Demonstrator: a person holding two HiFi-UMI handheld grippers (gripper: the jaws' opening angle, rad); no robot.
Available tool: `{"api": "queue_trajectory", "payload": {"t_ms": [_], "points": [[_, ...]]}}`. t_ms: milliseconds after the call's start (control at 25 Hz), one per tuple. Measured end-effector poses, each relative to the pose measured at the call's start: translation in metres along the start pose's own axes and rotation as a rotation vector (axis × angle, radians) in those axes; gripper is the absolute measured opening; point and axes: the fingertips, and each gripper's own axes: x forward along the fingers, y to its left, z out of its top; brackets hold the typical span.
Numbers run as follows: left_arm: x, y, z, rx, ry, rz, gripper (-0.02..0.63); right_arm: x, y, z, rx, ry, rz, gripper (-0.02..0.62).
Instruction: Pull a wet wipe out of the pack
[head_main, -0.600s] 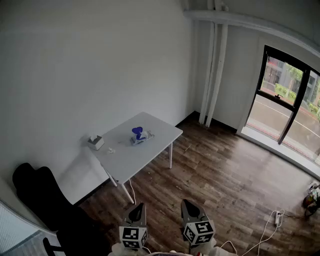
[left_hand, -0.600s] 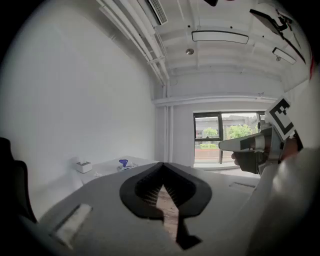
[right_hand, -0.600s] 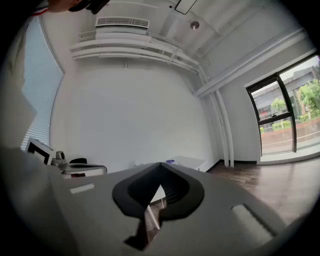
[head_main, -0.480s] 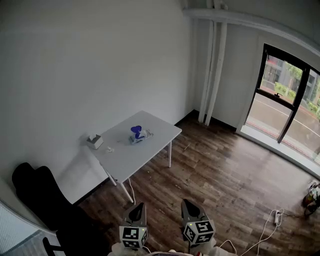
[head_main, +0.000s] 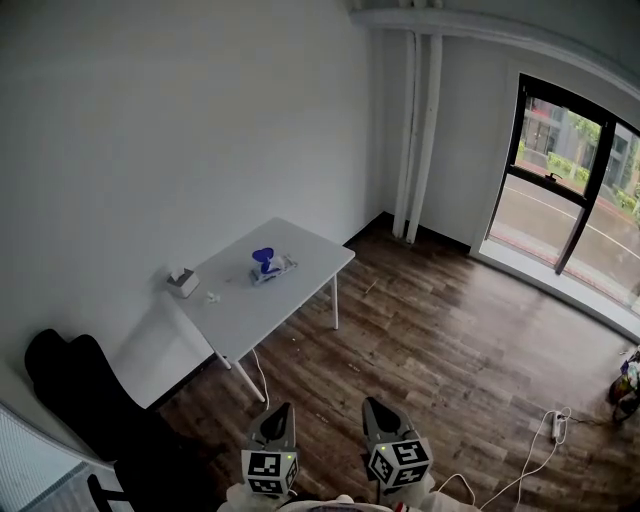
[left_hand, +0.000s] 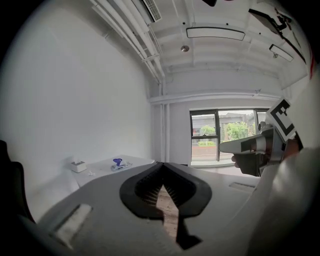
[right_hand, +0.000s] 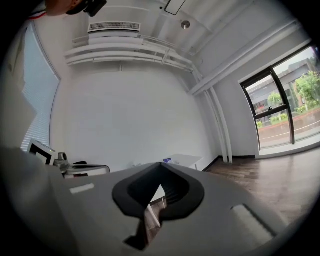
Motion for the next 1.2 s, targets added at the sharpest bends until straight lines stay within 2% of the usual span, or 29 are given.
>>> {"api": "queue_trajectory", "payload": {"t_ms": [200, 520, 880, 1200], "points": [[0.004, -0.019, -0.003, 0.011, 0.013, -0.024, 0.005, -0.009, -0.014, -0.004, 0.022, 0.006, -0.008, 0.005], [0.029, -0.024, -0.006, 0.013, 0.016, -0.057, 0.005, 0.0, -0.032, -0.014, 0.047, 0.031, -0.034, 0.005], [0.09, -0.003, -0.011, -0.01, 0.027, -0.084, 0.005, 0.052, -0.057, -0.017, 0.049, 0.066, -0.064, 0.005], [0.157, 0.052, -0.015, -0.038, 0.068, -0.064, 0.005, 0.141, -0.065, -0.015, 0.052, 0.113, -0.043, 0.005]]}}
